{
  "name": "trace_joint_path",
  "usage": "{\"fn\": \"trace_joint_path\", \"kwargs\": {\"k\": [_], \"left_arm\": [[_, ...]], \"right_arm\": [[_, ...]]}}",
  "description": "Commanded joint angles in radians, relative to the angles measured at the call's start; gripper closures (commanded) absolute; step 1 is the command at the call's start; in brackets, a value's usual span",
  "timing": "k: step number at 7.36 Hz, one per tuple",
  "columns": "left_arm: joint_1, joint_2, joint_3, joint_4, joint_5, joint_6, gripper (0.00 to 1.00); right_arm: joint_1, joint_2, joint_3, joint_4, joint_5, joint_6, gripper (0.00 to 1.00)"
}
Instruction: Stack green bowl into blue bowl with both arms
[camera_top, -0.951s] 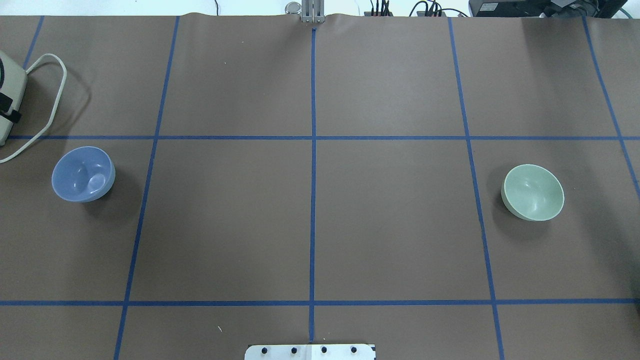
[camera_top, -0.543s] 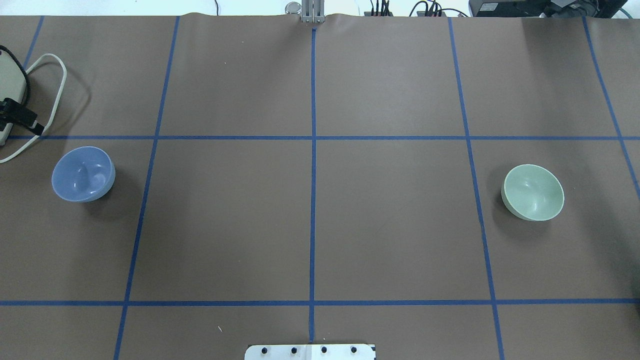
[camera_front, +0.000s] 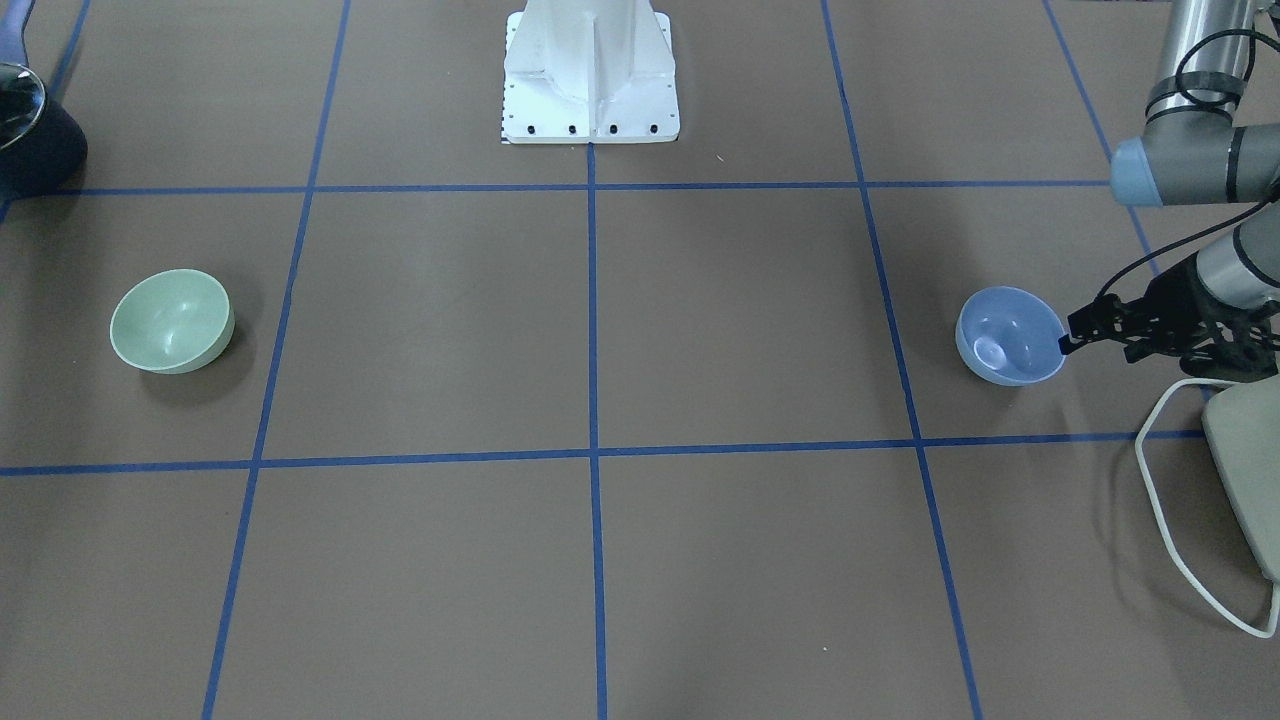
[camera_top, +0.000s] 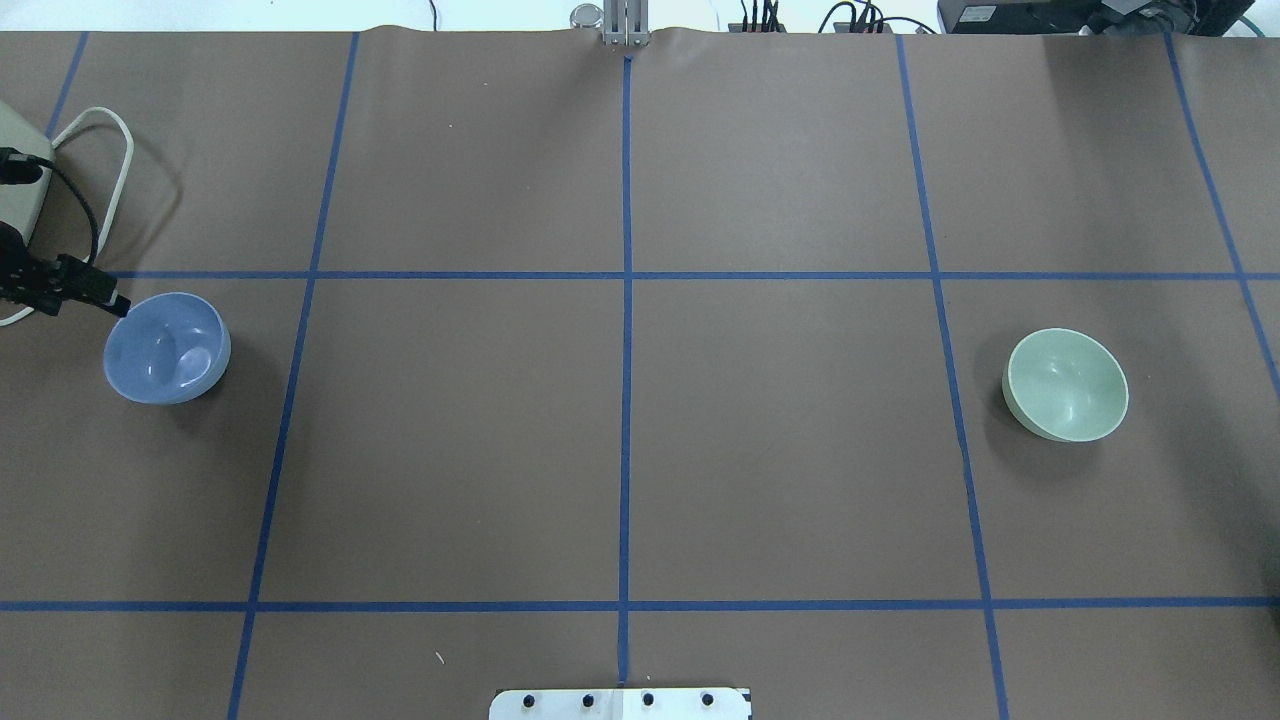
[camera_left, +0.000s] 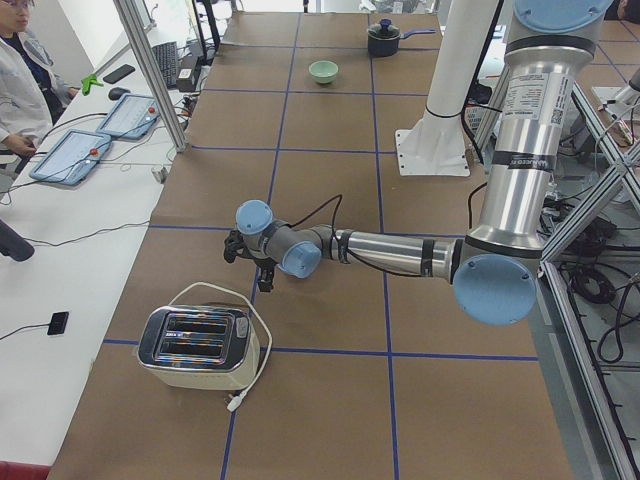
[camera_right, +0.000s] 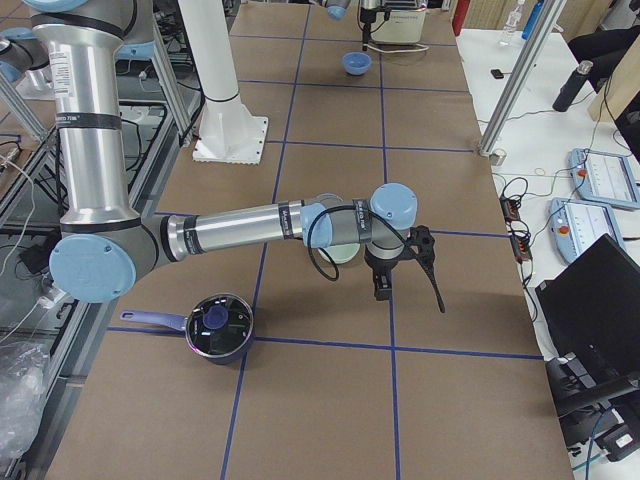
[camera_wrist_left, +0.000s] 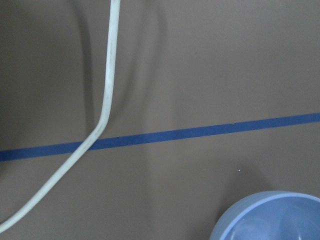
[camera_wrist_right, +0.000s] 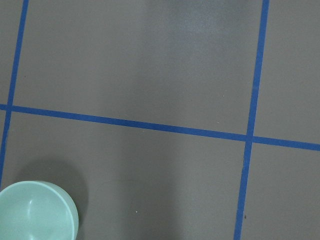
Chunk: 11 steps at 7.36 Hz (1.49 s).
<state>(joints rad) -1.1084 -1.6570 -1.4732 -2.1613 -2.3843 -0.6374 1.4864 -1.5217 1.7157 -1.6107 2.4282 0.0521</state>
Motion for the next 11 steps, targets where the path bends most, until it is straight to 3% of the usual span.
{"fn": "trace_joint_path", "kwargs": {"k": [1, 2, 4, 5, 7, 9, 11], "left_arm": [[0.039, 0.033, 0.005, -0.075, 0.002, -0.053, 0.03], [0.053, 0.033, 0.004, -0.075, 0.002, -0.080, 0.16], [0.067, 0.031, 0.002, -0.075, 0.000, -0.116, 0.58], [0.067, 0.031, 0.002, -0.077, 0.000, -0.125, 0.67], [0.067, 0.031, 0.002, -0.078, 0.002, -0.146, 0.86], [0.067, 0.030, -0.012, -0.083, 0.014, -0.157, 0.93], [0.067, 0.014, -0.070, -0.072, 0.002, -0.296, 0.99]], "right_arm": [[0.000, -0.009, 0.001, 0.000, 0.005, 0.000, 0.00], [0.000, -0.009, 0.001, 0.000, 0.014, 0.000, 0.00], [0.000, -0.011, 0.001, 0.000, 0.015, 0.000, 0.00], [0.000, -0.011, -0.001, 0.000, 0.015, -0.002, 0.00], [0.000, -0.011, -0.002, -0.002, 0.015, 0.000, 0.00], [-0.002, -0.011, -0.005, -0.002, 0.015, -0.002, 0.00], [-0.005, -0.011, -0.010, -0.003, 0.015, -0.002, 0.00]]}}
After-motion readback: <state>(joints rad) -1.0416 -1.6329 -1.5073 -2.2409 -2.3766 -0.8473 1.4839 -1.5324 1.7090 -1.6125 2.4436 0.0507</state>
